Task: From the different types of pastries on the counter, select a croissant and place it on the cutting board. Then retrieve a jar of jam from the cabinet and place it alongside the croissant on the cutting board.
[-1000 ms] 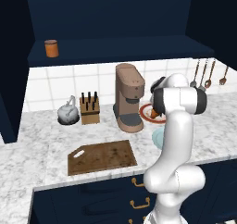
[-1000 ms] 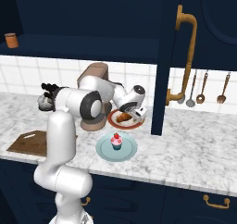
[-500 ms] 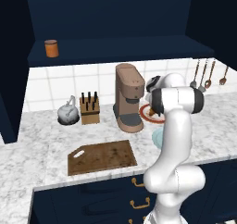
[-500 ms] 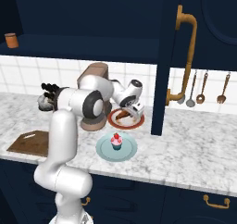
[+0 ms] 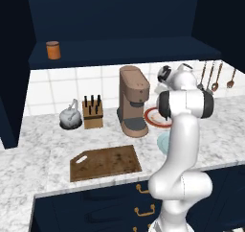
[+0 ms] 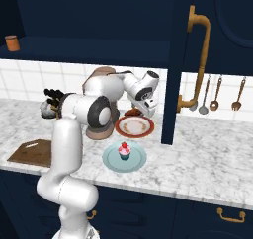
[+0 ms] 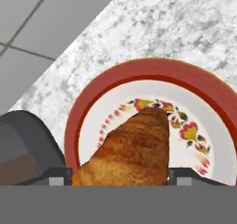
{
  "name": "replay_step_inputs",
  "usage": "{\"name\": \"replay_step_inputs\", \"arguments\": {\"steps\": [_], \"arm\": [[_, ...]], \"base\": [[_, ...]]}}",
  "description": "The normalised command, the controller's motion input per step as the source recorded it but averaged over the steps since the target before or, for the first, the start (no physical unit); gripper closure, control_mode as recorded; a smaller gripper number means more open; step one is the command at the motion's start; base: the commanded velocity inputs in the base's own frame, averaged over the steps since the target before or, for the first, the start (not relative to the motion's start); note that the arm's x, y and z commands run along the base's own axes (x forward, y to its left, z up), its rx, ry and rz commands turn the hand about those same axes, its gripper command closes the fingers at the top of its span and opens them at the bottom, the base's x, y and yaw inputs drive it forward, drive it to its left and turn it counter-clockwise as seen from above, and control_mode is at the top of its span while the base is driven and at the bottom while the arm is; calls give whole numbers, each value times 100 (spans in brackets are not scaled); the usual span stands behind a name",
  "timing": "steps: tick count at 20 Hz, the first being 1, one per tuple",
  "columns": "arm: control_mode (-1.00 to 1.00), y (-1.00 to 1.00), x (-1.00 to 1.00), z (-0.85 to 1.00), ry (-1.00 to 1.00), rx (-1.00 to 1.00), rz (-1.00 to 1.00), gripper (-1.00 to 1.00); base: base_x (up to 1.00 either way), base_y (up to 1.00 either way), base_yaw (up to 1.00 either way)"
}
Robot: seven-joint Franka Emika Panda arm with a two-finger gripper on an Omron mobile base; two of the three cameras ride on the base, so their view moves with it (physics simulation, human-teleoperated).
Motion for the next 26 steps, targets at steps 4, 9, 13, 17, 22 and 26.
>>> {"name": "replay_step_inputs", "arguments": {"steps": [4,9,13,17,22,26], "arm": [[-100,0,-97,-9,-6,2,-15,100],[-100,0,-100,31,-5,4,-8,100],[-100,0,-100,37,-17,0,-7,100],[-100,0,-100,36,-11,1,-7,100],[-100,0,-100,50,1,6,-5,100],[-100,0,-98,49,4,4,-4,100]], "base": [[0,0,0],[0,0,0],[0,0,0],[0,0,0],[0,0,0],[0,0,0]]}}
